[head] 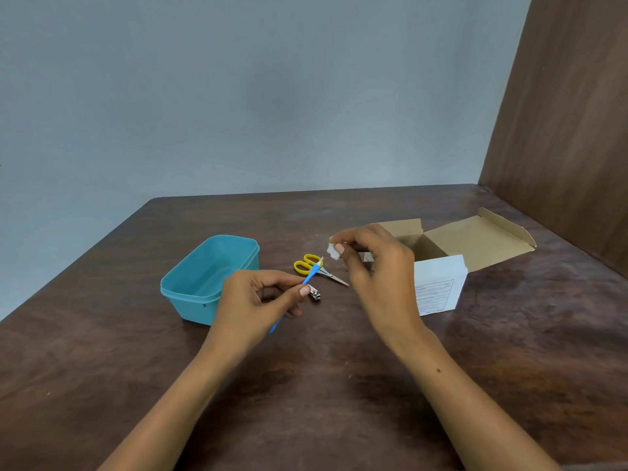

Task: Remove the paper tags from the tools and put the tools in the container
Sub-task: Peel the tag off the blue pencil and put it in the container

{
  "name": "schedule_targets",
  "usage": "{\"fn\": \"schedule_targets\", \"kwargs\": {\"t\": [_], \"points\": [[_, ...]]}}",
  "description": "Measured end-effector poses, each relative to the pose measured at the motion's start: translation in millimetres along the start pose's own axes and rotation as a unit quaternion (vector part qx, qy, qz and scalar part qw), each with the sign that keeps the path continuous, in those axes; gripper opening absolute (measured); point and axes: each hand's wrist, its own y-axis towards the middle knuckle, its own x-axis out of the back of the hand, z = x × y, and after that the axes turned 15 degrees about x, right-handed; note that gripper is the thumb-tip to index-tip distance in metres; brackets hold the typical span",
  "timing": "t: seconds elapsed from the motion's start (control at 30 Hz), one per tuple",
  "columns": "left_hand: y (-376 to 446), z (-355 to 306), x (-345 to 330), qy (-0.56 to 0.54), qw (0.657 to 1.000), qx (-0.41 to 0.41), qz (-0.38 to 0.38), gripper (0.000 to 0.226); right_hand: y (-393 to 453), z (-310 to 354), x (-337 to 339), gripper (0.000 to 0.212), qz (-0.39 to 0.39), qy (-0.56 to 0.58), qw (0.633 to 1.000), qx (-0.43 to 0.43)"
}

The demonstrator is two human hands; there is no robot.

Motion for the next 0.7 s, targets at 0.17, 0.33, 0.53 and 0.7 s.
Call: {"fn": "schedule_targets", "kwargs": {"t": [0.17,0.33,0.53,0.7], "points": [[0.1,2.3,0.3,0.062,0.995,-0.053,-0.051,0.009,-2.1,-2.6,-4.2,0.014,0.028,-0.021,0.999,0.039],[-0.6,2.3,0.9,0.105,0.989,-0.084,-0.059,0.012,-5.4,-1.6,-9.1,0.011,0.064,-0.017,0.996,0.055],[-0.8,3.9,0.5,0.119,0.986,-0.103,-0.054,0.011,-4.7,-4.8,-7.1,0.010,0.046,-0.023,0.997,0.055],[-1.5,2.6,-0.4,0.103,0.989,-0.087,-0.055,0.010,-5.0,-2.7,-6.1,0.010,0.054,-0.027,0.995,0.078]]}}
